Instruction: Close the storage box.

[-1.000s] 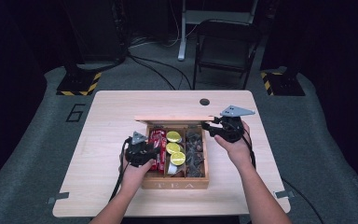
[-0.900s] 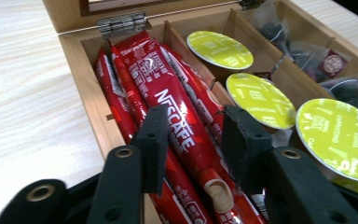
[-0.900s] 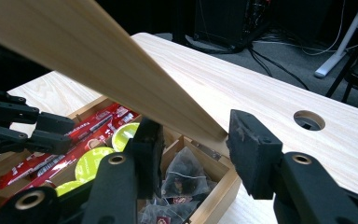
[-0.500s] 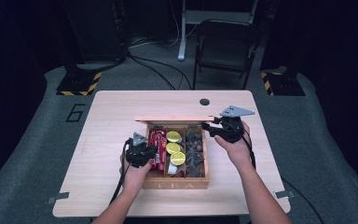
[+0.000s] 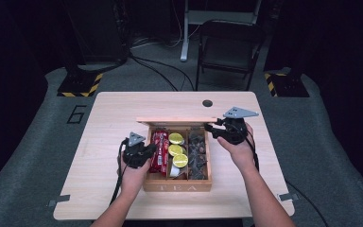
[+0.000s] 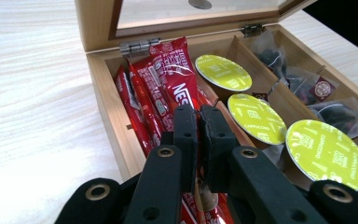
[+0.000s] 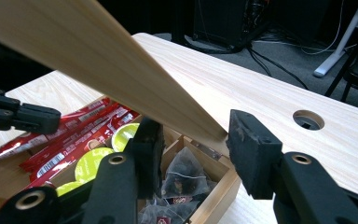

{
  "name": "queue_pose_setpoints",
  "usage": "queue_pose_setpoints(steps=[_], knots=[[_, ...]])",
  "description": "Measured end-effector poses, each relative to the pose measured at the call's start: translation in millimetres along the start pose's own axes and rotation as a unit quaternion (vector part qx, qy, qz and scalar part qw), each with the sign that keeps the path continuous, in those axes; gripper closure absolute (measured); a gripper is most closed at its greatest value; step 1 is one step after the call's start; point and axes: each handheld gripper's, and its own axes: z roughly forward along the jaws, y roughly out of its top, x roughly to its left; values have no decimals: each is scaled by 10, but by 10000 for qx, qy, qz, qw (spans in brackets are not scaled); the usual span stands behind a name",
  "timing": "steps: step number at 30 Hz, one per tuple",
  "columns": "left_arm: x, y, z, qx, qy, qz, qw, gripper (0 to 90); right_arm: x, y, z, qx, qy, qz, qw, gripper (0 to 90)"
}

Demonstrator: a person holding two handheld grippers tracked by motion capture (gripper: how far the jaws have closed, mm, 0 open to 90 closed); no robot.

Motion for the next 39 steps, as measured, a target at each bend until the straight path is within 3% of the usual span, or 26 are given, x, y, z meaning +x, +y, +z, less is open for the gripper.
queue_pose_setpoints(steps=[12,16,21,26,29,39], knots=[[80,72,-239,66,30,140,9999,856,-3,1,0,-9,2,11,10000,556],[167,66,-334,178,101,359,9991,855,-2,0,0,-8,17,59,10000,556],[282,16,-440,202,196,372,9989,855,0,0,-1,-9,0,54,10000,556],[417,-34,-528,77,305,205,9993,855,-3,1,0,-13,3,21,10000,556],[494,-65,-554,-5,212,155,9997,855,2,-2,-1,-14,-11,49,10000,556],[655,-255,-470,47,343,-13,9994,855,9,-12,-3,-30,-19,30,10000,554]])
